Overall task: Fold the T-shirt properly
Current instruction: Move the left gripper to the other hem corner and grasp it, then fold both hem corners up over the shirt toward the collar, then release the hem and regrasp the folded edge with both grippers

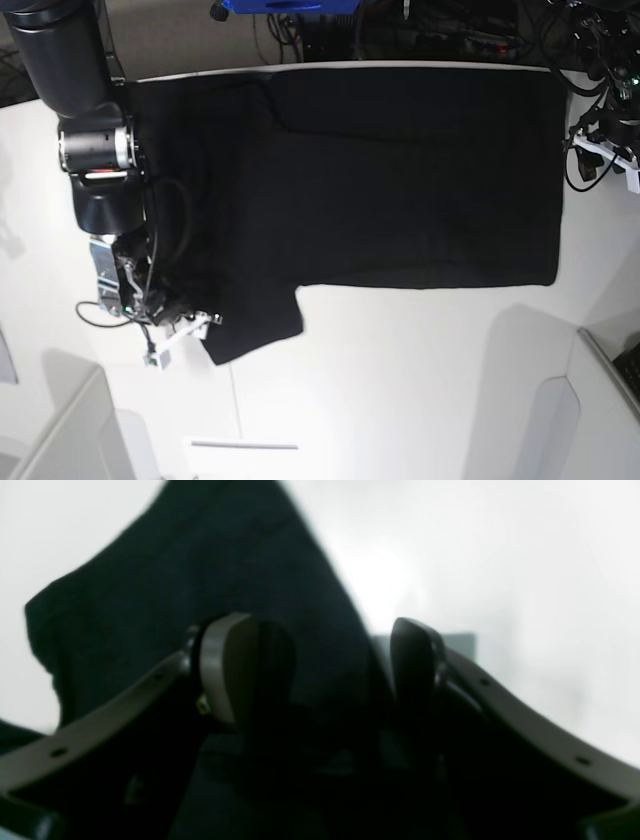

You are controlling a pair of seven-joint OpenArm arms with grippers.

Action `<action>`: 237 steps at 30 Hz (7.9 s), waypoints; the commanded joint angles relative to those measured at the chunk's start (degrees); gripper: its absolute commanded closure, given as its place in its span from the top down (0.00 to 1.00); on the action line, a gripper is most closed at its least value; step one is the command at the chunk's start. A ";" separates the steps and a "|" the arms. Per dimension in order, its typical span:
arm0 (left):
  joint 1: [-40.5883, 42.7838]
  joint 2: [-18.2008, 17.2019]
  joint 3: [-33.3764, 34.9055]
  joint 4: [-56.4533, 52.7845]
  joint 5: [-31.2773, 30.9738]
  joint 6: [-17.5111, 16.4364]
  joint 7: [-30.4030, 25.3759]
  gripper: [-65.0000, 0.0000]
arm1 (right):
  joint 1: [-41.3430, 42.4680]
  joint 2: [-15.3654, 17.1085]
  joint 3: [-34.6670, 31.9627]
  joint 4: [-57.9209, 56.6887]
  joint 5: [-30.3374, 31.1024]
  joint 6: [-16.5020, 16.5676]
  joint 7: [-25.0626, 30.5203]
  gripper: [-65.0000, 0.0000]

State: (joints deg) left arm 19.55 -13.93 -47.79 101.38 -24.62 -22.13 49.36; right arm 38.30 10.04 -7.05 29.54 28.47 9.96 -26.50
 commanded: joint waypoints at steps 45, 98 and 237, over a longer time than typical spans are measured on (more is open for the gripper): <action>-42.63 -13.19 18.12 -46.13 6.91 0.37 -2.90 0.57 | 0.33 0.37 -0.29 0.48 0.50 0.46 3.78 0.00; -37.70 -11.43 27.44 -44.02 6.29 0.11 -8.70 0.00 | -4.06 3.36 0.15 8.04 0.50 0.90 3.86 0.00; 9.24 -7.30 9.42 8.29 -6.72 0.37 6.77 0.20 | -69.38 -1.21 41.38 81.19 18.26 0.90 -27.43 0.39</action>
State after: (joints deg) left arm 28.75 -20.32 -37.85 108.68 -31.14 -22.31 57.04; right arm -30.85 8.25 33.67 109.51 46.11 10.57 -54.70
